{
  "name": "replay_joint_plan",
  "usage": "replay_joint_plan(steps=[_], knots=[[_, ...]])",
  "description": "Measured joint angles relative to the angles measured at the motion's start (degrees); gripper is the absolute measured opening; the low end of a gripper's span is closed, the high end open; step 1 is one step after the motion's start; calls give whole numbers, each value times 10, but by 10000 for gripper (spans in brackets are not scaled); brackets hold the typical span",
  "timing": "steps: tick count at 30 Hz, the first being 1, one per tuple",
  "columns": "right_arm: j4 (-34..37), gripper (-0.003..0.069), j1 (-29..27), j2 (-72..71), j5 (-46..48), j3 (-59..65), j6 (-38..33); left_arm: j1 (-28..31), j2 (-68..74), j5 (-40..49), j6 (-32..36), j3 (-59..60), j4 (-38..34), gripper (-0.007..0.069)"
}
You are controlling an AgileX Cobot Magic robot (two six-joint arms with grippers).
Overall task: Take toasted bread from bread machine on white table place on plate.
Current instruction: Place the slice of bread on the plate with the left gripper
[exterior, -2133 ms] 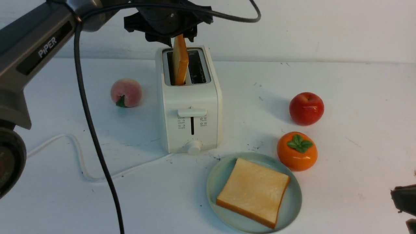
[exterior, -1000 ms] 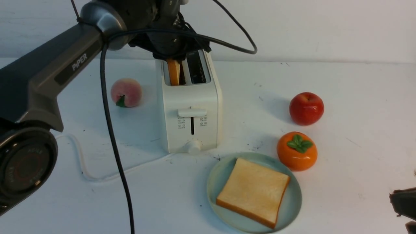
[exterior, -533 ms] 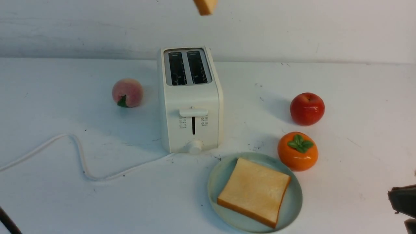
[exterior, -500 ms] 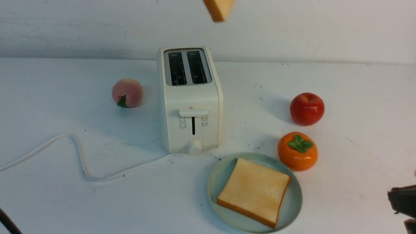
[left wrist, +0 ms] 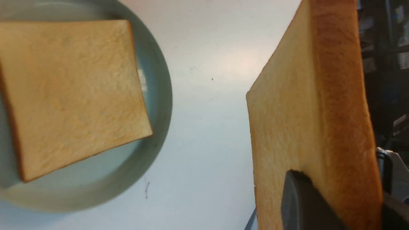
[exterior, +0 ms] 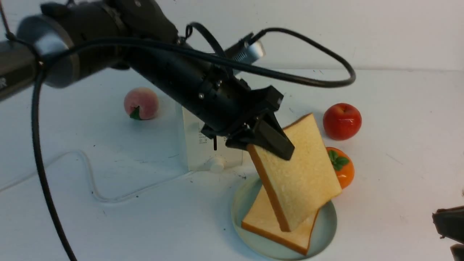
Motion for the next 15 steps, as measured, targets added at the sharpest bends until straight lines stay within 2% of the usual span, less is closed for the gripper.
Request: replay_joint_plan(steps=[1,5,15], knots=[[1,10,0,0,0,0,0,0,21,-4,20,9,-32,112],[1,10,0,0,0,0,0,-6,67,-21,31,12,-61,112],[-3,12,0,0,0,0,0,-21,135,-121,54,12,-44,112]])
